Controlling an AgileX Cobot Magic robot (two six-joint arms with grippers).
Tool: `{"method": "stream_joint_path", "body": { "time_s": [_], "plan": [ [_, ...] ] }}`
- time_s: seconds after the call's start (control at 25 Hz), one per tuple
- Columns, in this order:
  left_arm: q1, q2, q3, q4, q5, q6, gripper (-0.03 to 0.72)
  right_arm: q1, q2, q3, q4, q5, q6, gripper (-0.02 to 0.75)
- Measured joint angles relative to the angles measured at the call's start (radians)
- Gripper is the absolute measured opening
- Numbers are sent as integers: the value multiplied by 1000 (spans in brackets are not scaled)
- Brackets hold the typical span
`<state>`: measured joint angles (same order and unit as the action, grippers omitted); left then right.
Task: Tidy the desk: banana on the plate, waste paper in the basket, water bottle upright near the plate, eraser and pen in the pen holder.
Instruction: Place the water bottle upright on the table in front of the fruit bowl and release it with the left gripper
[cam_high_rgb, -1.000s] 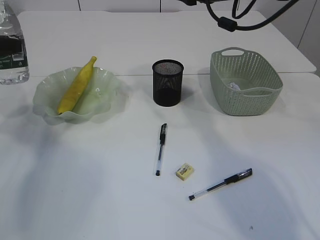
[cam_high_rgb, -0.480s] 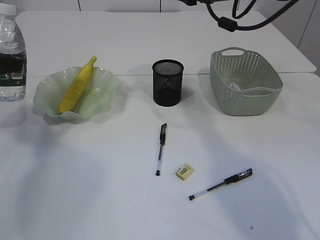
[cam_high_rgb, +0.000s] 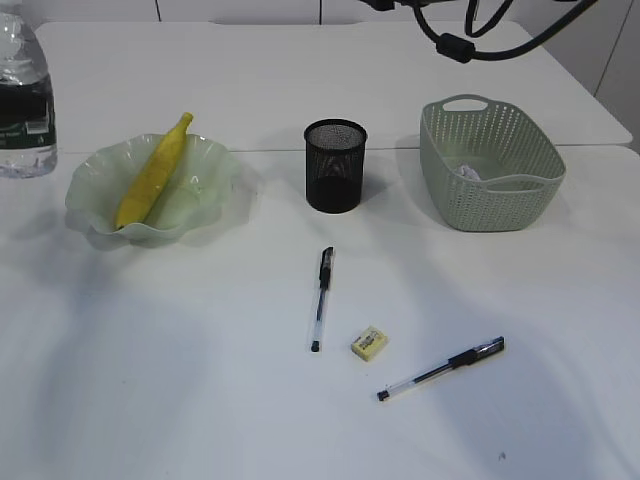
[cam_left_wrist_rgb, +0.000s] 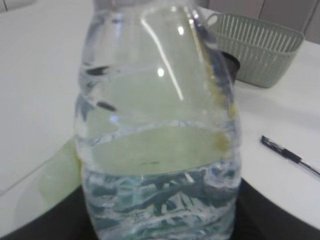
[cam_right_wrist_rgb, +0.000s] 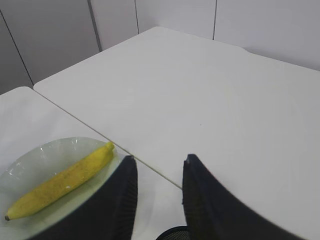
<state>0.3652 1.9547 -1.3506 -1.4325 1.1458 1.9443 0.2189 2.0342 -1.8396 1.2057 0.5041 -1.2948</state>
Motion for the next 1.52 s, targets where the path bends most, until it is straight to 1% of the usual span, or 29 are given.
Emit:
{"method": "stream_joint_path", "body": {
  "time_s": [0.16,0.36,0.44,0.72,0.92,1.12,1.28,1.52],
  "plan": [
    [0,0,0,-85,-74,31,379,0,0,0,0,0,0,234],
    [0,33,0,-254,-151,78,379,0,0,0,0,-1,0,234],
    [0,56,0,-283,-174,97,379,0,0,0,0,-1,0,234],
    [2,137,0,-296,-196,185,379,0,0,0,0,-2,0,234],
    [24,159,0,-298,-222,235,379,0,0,0,0,-2,0,234],
    [66,159,0,-303,-242,246,379,0,0,0,-1,-5,0,234],
    [70,176,0,-315,-239,246,379,0,0,0,-1,-5,0,234],
    [70,267,0,-314,-202,250,379,0,0,0,-1,-7,0,234]
  ]
}}
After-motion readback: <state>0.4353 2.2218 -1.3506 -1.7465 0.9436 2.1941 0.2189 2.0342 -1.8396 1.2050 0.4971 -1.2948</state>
